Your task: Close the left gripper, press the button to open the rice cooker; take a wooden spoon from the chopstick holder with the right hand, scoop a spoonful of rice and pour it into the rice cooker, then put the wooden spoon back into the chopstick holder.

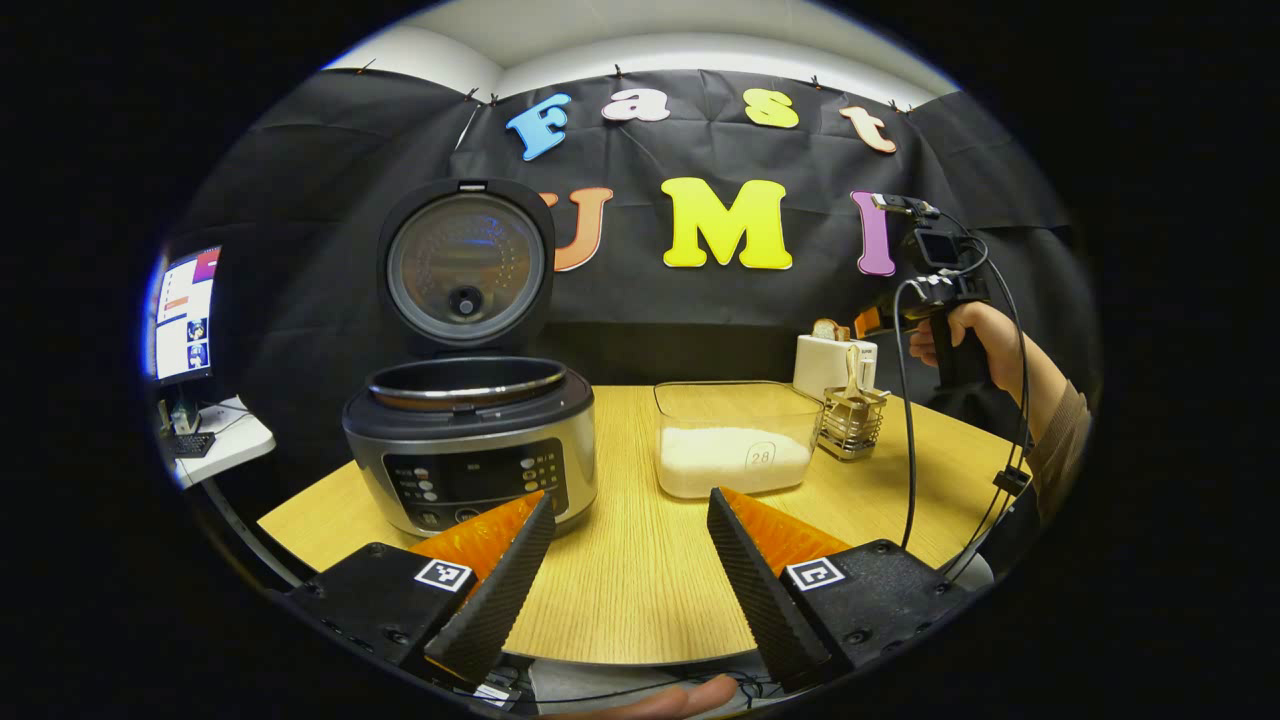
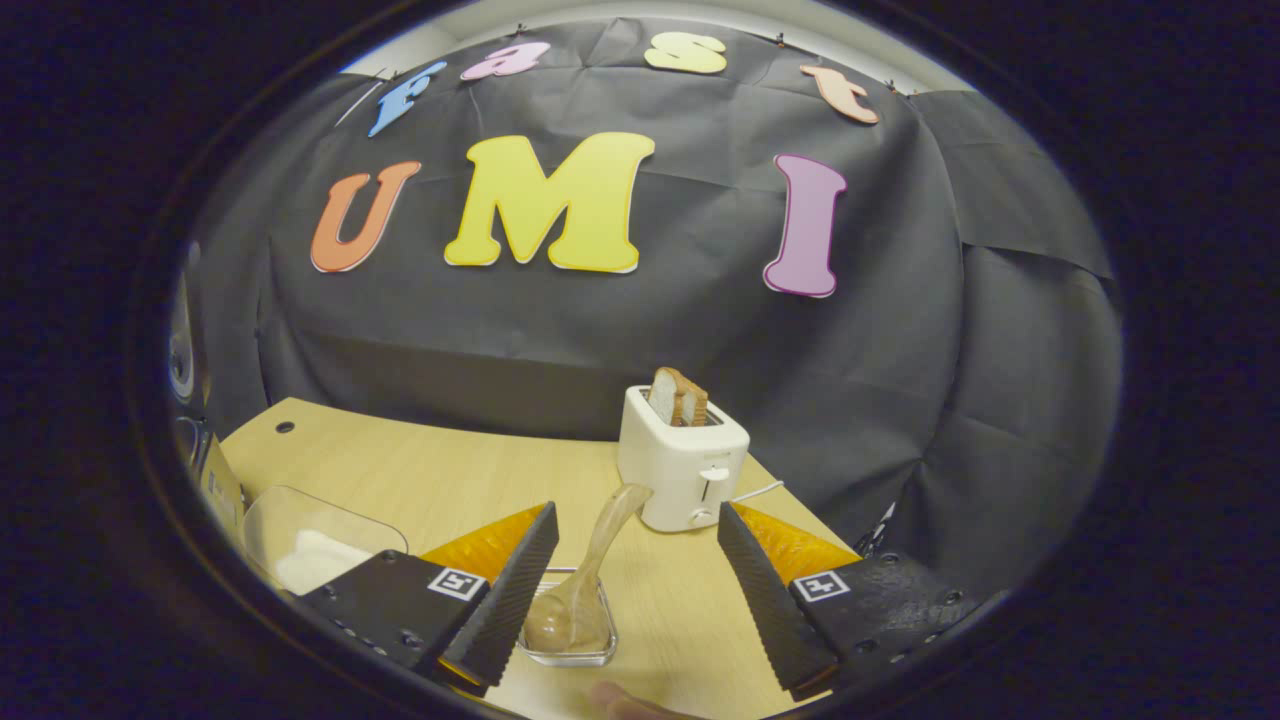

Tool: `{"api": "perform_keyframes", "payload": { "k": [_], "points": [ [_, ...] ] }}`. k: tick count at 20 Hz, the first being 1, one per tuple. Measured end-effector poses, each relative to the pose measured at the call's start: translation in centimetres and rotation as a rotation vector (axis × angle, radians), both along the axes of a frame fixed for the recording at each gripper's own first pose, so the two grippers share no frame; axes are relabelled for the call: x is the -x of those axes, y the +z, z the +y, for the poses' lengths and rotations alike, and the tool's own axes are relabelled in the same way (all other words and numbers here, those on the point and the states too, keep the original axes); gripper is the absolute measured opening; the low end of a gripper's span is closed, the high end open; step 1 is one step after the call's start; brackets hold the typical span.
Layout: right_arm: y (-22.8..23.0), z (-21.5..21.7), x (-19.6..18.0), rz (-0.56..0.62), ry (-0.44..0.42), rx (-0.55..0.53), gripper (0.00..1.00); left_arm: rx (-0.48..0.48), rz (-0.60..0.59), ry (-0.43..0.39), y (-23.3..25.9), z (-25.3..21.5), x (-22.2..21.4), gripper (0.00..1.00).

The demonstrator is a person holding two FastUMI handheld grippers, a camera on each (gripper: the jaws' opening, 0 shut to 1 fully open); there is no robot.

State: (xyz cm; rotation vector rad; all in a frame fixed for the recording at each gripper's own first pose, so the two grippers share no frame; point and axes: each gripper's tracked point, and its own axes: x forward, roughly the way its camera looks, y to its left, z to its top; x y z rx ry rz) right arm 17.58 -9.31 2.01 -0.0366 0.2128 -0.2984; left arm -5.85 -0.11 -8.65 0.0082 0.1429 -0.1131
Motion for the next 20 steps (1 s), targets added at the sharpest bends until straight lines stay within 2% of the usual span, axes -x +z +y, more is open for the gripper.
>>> {"api": "perform_keyframes", "payload": {
  "k": [6, 10, 14, 16, 20],
  "points": [
    [0.1, 0.2, 4.0, -0.034, 0.039, 0.023, 0.95, -0.049, -0.074, 0.049, 4.4, 1.4, -1.4, 0.98],
    [0.0, 1.1, 7.3, -0.080, 0.091, 0.002, 0.95, -0.101, -0.120, 0.143, 8.1, 4.5, -2.7, 0.98],
    [0.2, 1.1, 10.9, -0.100, 0.101, 0.004, 0.95, -0.096, -0.154, 0.198, 12.2, 6.7, -4.2, 0.98],
    [1.1, 1.3, 12.9, -0.154, 0.113, -0.014, 0.95, -0.100, -0.173, 0.231, 14.2, 8.2, -5.0, 0.98],
    [0.8, 2.7, 16.0, -0.176, 0.217, -0.076, 0.95, -0.077, -0.201, 0.281, 18.1, 10.6, -6.8, 0.97]
  ]
}}
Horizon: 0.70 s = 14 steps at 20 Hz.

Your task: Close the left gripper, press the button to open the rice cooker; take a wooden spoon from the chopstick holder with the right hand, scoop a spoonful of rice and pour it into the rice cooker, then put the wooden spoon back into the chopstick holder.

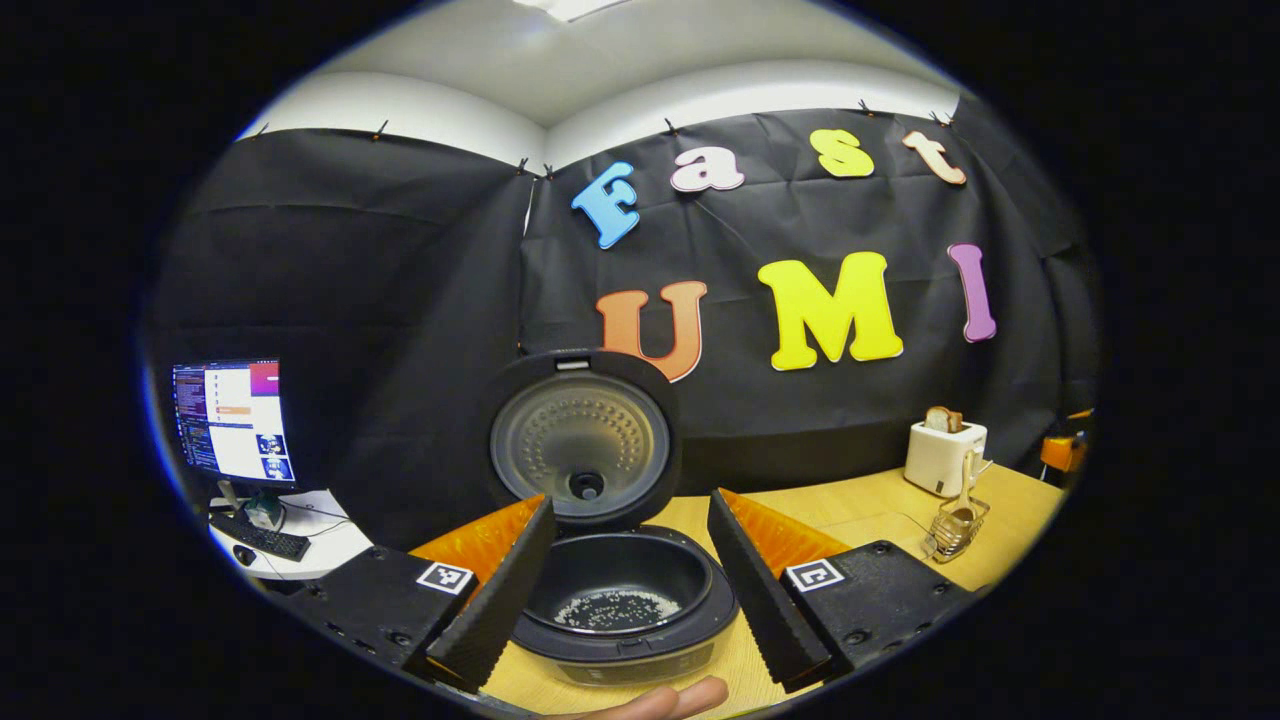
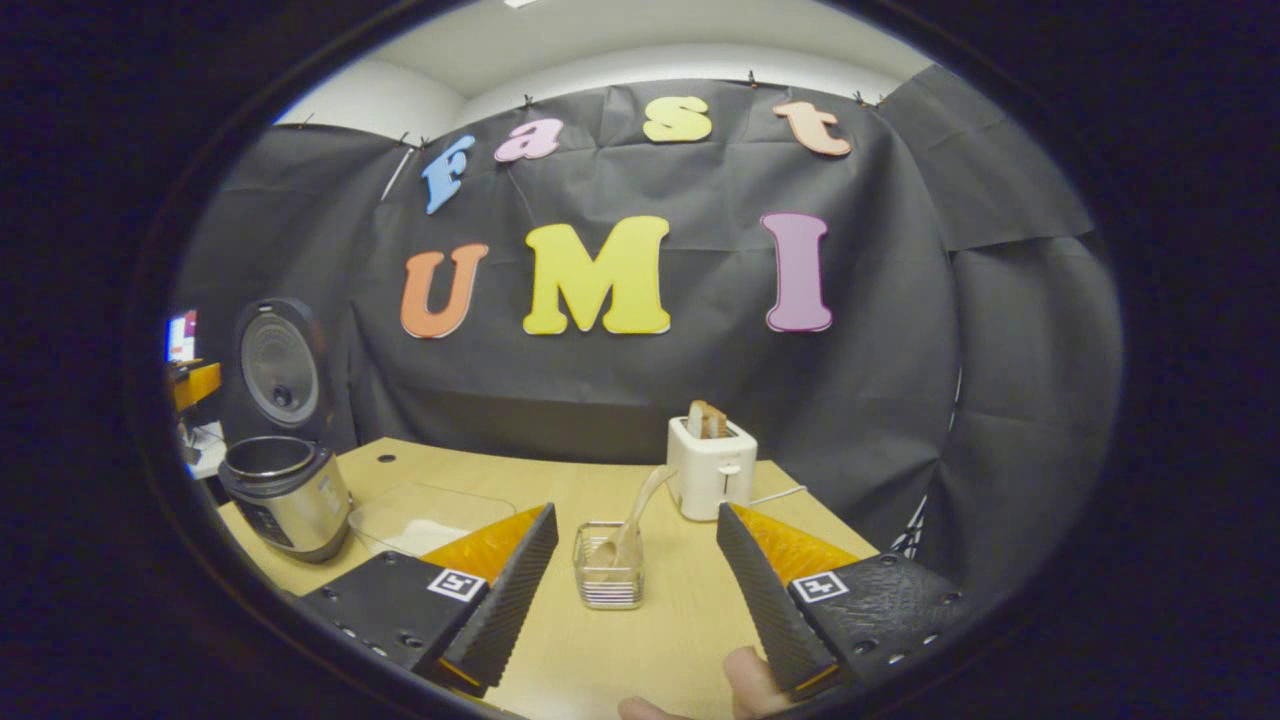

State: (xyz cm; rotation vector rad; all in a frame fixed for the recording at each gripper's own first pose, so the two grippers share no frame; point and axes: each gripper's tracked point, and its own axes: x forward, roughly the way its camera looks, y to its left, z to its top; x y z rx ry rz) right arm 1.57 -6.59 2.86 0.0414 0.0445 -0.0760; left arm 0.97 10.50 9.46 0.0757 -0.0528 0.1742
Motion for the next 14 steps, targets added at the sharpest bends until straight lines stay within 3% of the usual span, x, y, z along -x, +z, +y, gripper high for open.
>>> {"api": "perform_keyframes", "payload": {
  "k": [6, 10, 14],
  "points": [
    [-0.8, -0.4, 3.0, -0.004, -0.015, 0.063, 0.95, 0.001, -0.041, 0.079, 6.0, 3.6, -3.3, 0.97],
    [-1.5, 0.6, 3.6, -0.001, 0.004, 0.104, 0.95, 0.072, -0.043, 0.114, 9.6, 5.3, -6.6, 0.97],
    [-1.7, 1.0, 3.8, -0.011, 0.005, 0.101, 0.96, 0.045, -0.041, 0.145, 12.7, 6.4, -10.3, 0.97]
  ]
}}
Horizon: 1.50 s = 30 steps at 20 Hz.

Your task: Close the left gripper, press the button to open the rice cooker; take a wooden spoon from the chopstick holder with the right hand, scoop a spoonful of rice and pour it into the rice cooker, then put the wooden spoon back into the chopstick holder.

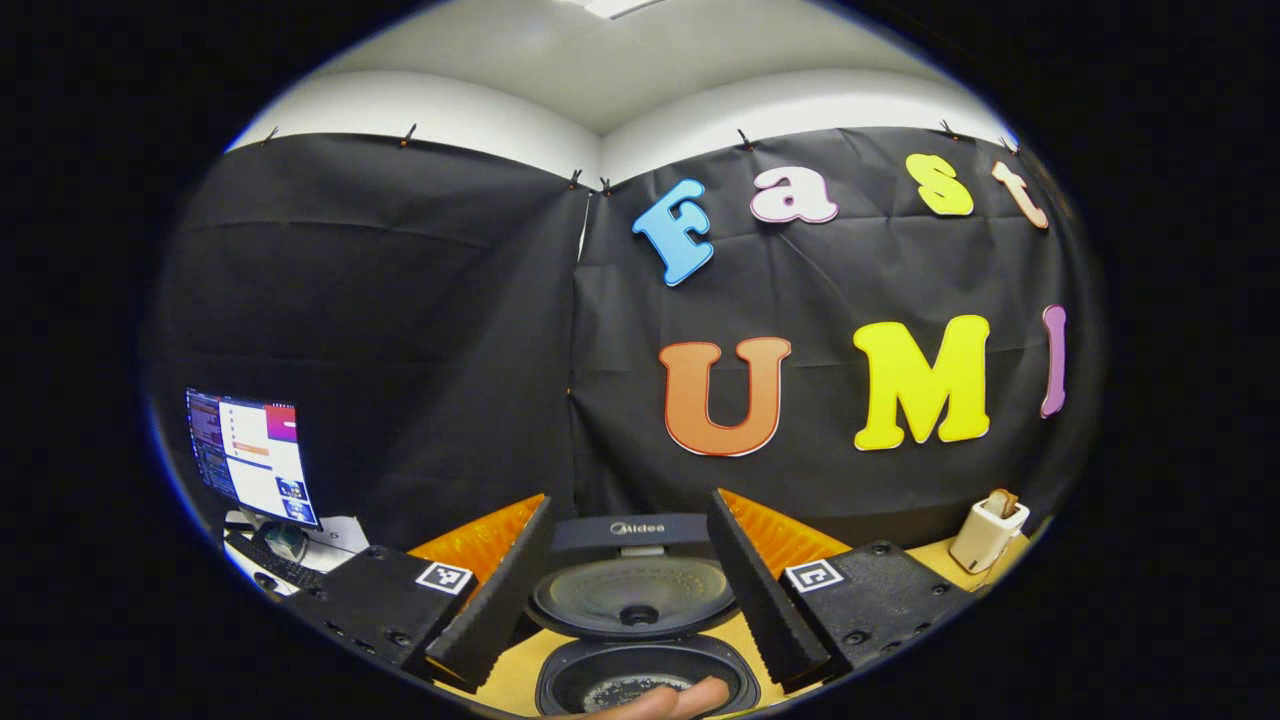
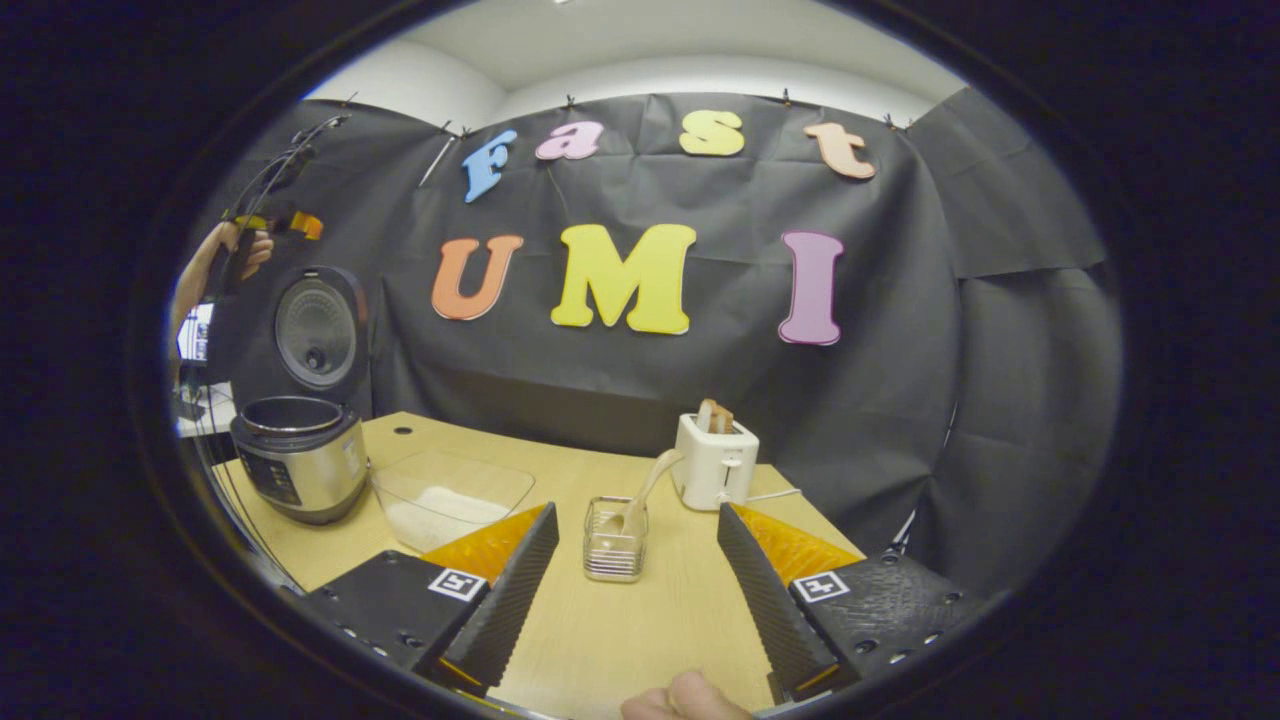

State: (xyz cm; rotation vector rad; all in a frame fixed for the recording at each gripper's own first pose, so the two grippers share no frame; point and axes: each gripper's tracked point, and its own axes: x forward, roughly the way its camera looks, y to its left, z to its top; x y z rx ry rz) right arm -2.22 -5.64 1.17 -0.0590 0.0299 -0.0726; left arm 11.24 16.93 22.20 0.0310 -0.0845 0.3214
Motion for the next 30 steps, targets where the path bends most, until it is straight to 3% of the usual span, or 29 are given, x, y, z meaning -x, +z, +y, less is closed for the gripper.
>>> {"api": "perform_keyframes", "payload": {
  "k": [4, 10, 13, 17, 27, 28, 30],
  "points": [
    [-0.6, -0.3, 0.0, 0.004, 0.002, -0.023, 0.95, 0.117, 0.075, -0.042, -0.9, -0.8, -4.0, 0.98],
    [-0.5, -0.8, 0.7, -0.010, 0.022, -0.033, 0.95, 0.127, 0.182, -0.002, -3.6, 1.2, -7.2, 0.98],
    [-0.7, -1.3, 0.8, -0.015, 0.021, -0.027, 0.95, 0.089, 0.188, 0.006, -3.8, 1.4, -7.4, 0.96],
    [-0.8, -2.3, 1.0, -0.015, 0.002, -0.027, 0.95, -0.020, 0.183, 0.000, -4.3, 0.7, -5.8, 0.96],
    [0.0, -3.1, 2.3, -0.042, -0.016, -0.029, 0.95, -0.022, 0.194, -0.019, -7.1, -2.4, 1.0, 0.96],
    [0.1, -3.1, 2.3, -0.042, -0.016, -0.029, 0.95, -0.018, 0.199, -0.023, -7.8, -2.8, 1.8, 1.00],
    [0.1, -3.0, 2.3, -0.044, -0.014, -0.030, 0.96, -0.009, 0.209, -0.034, -9.2, -3.5, 3.5, 0.96]
  ]
}}
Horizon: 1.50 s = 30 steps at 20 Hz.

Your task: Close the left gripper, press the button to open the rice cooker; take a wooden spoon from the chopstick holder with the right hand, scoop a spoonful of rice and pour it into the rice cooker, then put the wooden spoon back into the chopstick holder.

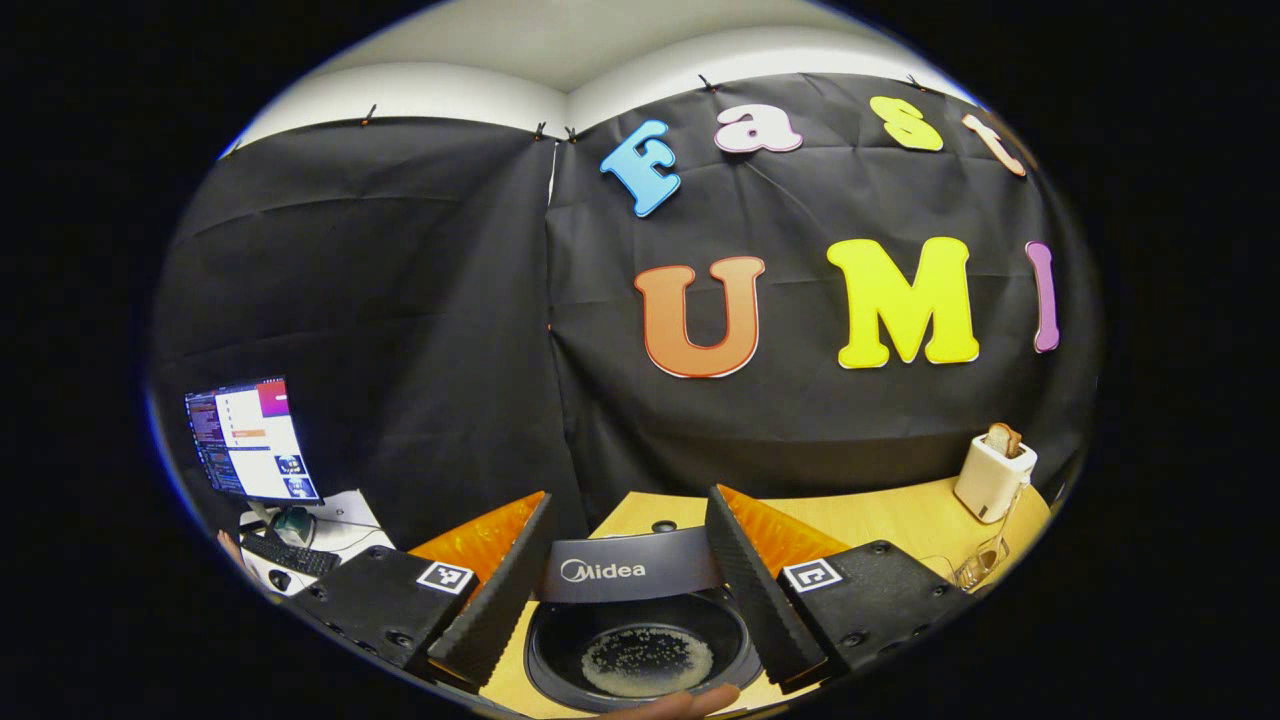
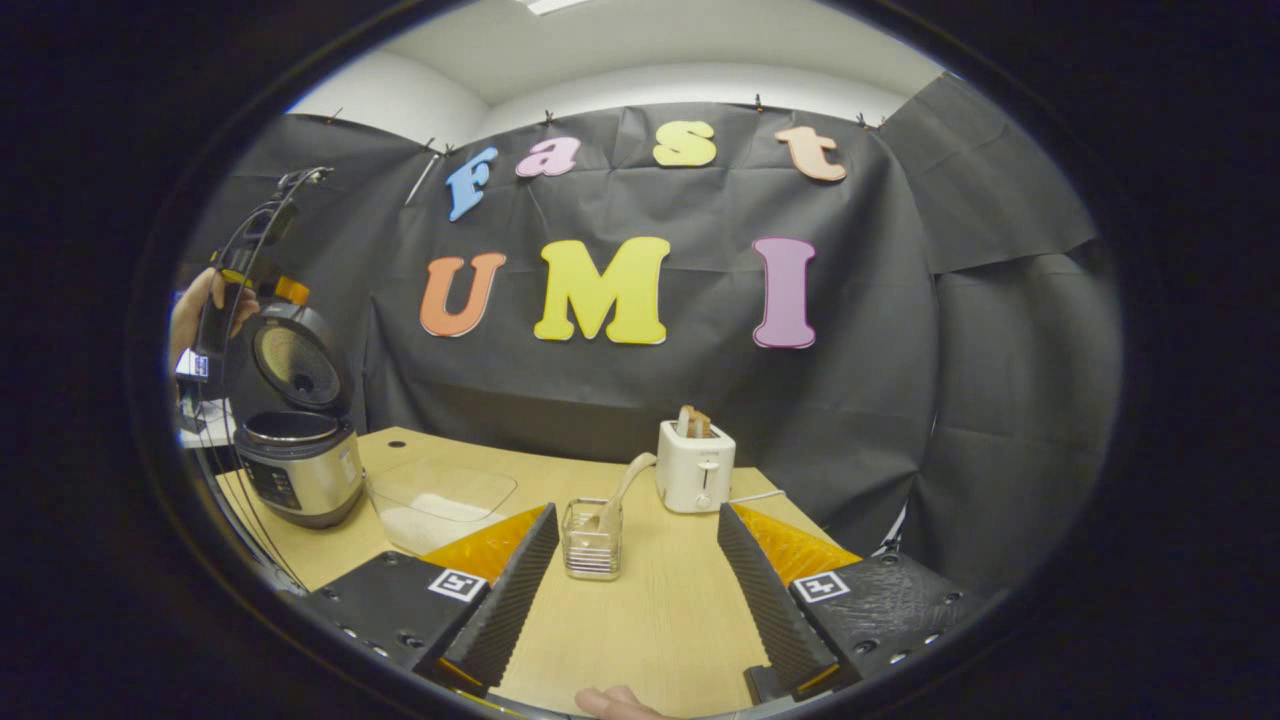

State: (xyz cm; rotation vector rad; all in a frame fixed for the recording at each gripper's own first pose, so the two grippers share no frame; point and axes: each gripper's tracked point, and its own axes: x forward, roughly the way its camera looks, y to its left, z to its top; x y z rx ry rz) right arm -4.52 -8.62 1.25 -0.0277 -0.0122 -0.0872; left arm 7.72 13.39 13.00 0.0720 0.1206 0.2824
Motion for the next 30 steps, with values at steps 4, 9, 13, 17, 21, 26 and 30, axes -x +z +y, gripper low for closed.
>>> {"api": "perform_keyframes", "payload": {
  "k": [4, 9, 13, 17, 21, 26, 30],
  "points": [
    [-0.1, 0.1, 0.2, 0.000, 0.003, 0.002, 0.95, -0.010, 0.012, -0.024, -2.8, -1.3, 2.7, 0.95],
    [-0.1, -0.1, 0.1, 0.001, -0.004, 0.006, 0.96, 0.029, 0.032, -0.034, -6.0, -2.2, 4.6, 0.92],
    [-0.4, -0.5, 0.0, 0.011, -0.019, 0.004, 0.95, 0.059, 0.075, -0.042, -9.0, -2.8, 5.7, 0.92],
    [-0.4, -0.7, -0.1, 0.007, -0.034, 0.012, 0.96, 0.069, 0.125, -0.053, -11.9, -3.4, 6.5, 0.92],
    [-0.8, -1.0, -0.2, 0.017, -0.045, 0.015, 0.95, 0.087, 0.156, -0.066, -14.5, -3.6, 7.0, 0.92],
    [-0.6, -1.6, -0.3, 0.011, -0.063, 0.017, 0.95, 0.098, 0.100, -0.057, -14.5, -3.6, 7.1, 0.93],
    [-1.3, -2.2, -0.6, 0.032, -0.073, 0.002, 0.96, 0.090, 0.064, -0.029, -15.3, -3.8, 7.1, 0.93]
  ]
}}
